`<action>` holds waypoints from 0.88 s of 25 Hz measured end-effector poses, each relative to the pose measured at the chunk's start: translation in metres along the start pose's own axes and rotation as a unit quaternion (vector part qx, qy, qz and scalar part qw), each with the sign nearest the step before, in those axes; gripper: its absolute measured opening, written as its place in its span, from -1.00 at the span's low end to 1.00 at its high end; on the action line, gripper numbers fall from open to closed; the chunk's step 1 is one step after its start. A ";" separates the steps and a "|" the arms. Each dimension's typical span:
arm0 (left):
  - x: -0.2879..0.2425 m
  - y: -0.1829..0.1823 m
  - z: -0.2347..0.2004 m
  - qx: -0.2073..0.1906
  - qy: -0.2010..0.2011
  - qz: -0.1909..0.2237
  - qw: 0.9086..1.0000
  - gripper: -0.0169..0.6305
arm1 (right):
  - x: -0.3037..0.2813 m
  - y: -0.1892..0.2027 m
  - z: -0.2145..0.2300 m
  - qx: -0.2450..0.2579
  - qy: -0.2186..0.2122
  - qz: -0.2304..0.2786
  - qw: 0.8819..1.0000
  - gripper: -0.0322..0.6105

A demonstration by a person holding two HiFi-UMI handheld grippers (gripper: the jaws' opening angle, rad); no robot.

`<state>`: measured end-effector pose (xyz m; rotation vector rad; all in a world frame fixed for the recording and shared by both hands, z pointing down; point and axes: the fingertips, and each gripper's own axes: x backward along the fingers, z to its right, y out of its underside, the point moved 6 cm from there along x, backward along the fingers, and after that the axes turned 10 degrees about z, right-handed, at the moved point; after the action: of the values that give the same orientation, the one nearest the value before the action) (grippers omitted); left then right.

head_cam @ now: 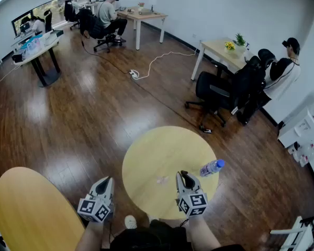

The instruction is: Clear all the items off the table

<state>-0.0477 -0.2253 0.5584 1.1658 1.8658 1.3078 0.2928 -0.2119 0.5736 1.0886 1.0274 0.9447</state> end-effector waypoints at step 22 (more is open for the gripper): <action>-0.006 0.075 -0.012 0.048 -0.076 -0.089 0.992 -0.95 | -0.087 0.144 -0.014 0.081 -0.093 -0.192 0.974 -0.51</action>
<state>-0.0301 -0.2255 0.6320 1.0859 1.8900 1.0145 0.2431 -0.2618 0.7268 1.0401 1.1223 0.4447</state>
